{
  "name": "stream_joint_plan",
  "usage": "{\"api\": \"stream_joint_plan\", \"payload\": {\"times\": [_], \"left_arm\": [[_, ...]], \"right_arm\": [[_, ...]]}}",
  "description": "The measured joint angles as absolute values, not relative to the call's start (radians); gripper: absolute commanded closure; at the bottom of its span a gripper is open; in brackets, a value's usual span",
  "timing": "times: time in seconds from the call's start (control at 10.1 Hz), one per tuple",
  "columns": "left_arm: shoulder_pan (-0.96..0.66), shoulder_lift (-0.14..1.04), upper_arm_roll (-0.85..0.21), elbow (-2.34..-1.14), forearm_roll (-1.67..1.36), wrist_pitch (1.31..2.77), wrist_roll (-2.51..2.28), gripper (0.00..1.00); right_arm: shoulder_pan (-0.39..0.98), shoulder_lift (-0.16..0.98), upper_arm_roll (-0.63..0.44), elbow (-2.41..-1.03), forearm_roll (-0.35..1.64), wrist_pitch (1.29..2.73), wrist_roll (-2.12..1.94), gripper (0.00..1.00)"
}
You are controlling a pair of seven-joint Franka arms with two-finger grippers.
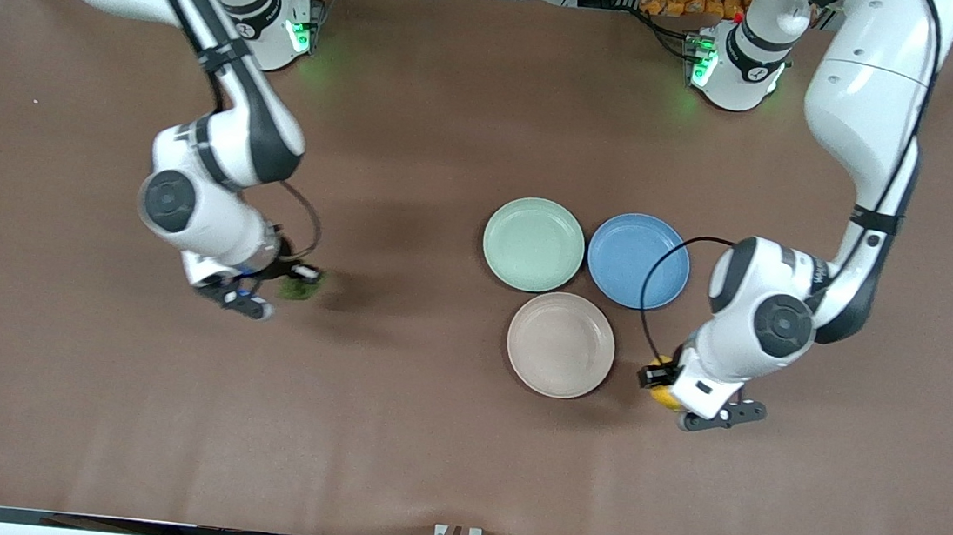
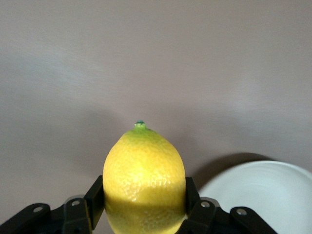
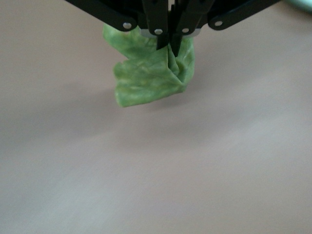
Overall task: Place lemon and lettuce in plates
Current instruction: 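Carry the lemon to the cream plate while the right gripper carries lettuce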
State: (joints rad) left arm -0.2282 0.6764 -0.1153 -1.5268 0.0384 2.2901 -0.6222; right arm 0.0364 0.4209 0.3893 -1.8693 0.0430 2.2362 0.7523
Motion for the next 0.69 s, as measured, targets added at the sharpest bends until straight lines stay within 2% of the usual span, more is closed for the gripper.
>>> {"api": "stream_joint_plan", "payload": {"times": [0.2, 0.4, 0.5, 0.6, 0.69], "left_arm": [[-0.298, 0.689, -0.115, -1.524, 0.038, 2.326, -0.727, 1.00], [-0.347, 0.709, -0.115, -1.523, 0.038, 2.335, -0.780, 0.98], [-0.368, 0.717, -0.114, -1.523, 0.038, 2.335, -0.800, 0.37], [-0.384, 0.723, -0.114, -1.523, 0.038, 2.335, -0.822, 0.00], [-0.400, 0.729, -0.113, -1.522, 0.038, 2.336, -0.837, 0.00]], "right_arm": [[0.056, 0.421, 0.513, -1.867, 0.046, 2.271, 0.965, 1.00], [0.136, 0.426, 0.558, -1.868, 0.047, 2.380, 1.151, 1.00], [0.192, 0.439, 0.559, -1.871, 0.047, 2.447, 1.231, 1.00], [0.247, 0.464, 0.559, -1.873, 0.045, 2.510, 1.300, 1.00], [0.300, 0.498, 0.557, -1.874, 0.036, 2.564, 1.370, 1.00]]}}
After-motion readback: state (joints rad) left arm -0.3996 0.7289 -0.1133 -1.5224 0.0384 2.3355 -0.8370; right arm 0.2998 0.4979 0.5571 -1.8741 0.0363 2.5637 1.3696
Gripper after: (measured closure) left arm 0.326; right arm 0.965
